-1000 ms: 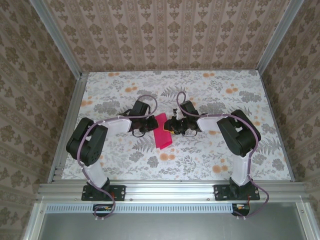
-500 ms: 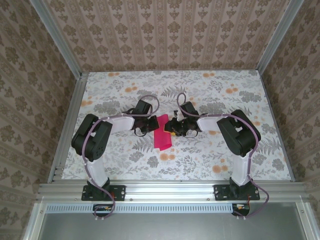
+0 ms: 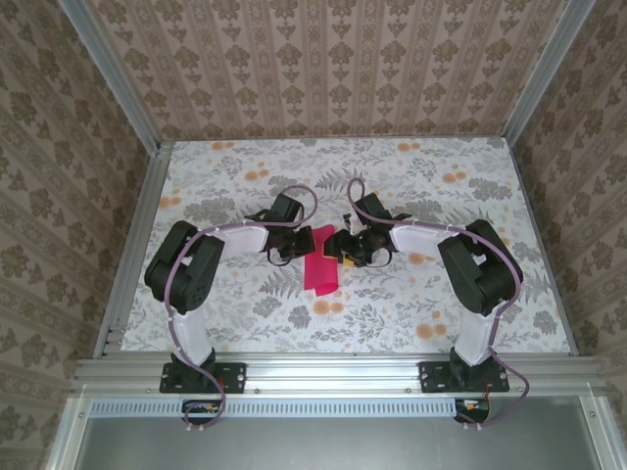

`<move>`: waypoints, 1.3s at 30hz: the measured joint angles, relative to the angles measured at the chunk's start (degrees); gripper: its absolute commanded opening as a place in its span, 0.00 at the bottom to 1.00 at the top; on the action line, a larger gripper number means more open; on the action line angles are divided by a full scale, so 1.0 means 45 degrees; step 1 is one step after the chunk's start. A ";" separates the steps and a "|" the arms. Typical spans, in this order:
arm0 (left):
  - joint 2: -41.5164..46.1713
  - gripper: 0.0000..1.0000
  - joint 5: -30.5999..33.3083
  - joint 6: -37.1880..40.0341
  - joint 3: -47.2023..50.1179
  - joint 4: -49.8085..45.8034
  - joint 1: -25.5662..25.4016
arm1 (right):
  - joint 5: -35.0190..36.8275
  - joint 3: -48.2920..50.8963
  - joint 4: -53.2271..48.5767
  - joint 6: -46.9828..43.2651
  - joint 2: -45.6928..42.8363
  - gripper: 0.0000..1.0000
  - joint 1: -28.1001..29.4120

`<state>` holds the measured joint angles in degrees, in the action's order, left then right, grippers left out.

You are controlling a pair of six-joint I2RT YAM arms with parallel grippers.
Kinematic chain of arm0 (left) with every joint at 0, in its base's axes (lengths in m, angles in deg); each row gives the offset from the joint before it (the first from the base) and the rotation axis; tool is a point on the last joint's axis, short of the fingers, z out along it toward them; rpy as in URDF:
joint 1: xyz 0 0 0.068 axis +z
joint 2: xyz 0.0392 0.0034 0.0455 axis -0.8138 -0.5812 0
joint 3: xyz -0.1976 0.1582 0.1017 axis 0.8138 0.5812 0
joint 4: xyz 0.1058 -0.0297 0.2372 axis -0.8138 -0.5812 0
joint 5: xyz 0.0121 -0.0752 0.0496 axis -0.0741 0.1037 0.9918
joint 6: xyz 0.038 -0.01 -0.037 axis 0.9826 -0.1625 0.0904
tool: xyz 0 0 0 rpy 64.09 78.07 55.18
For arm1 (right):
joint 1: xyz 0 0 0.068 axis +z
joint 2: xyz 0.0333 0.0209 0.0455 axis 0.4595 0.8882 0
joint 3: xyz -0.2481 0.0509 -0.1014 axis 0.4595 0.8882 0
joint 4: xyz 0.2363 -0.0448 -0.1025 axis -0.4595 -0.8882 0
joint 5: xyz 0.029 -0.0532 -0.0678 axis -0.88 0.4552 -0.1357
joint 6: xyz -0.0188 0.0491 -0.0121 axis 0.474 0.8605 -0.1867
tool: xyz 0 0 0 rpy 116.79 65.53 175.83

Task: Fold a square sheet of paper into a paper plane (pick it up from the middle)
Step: First fold in half a square sheet of paper at the center of the table.

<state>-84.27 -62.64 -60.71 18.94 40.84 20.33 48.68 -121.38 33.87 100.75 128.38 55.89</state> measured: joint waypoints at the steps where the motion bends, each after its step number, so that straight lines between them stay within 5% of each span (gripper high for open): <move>1: -0.0015 0.04 0.0005 0.0000 -0.0024 -0.0034 -0.0029 | 0.0063 -0.0087 -0.0194 -0.0117 -0.0015 0.61 0.0000; 15: -0.0024 0.05 -0.0039 -0.0005 -0.0073 -0.0131 -0.0078 | 0.1093 -0.1617 -0.2361 -0.1394 0.0602 0.61 0.0675; 29: 0.1069 0.18 -0.0238 -0.0160 -0.0005 -0.0355 0.0112 | 0.1248 -0.1666 -0.2599 -0.1821 0.0918 0.31 0.0695; 39: 0.3687 0.27 -0.0102 -0.0534 0.1583 -0.0267 0.1141 | 0.0175 -0.1428 -0.2278 -0.2506 0.0918 0.28 0.0369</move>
<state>-67.68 -63.10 -63.12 26.06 39.64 25.47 49.47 -127.80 23.62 89.47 132.51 57.55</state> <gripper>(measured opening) 0.263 0.283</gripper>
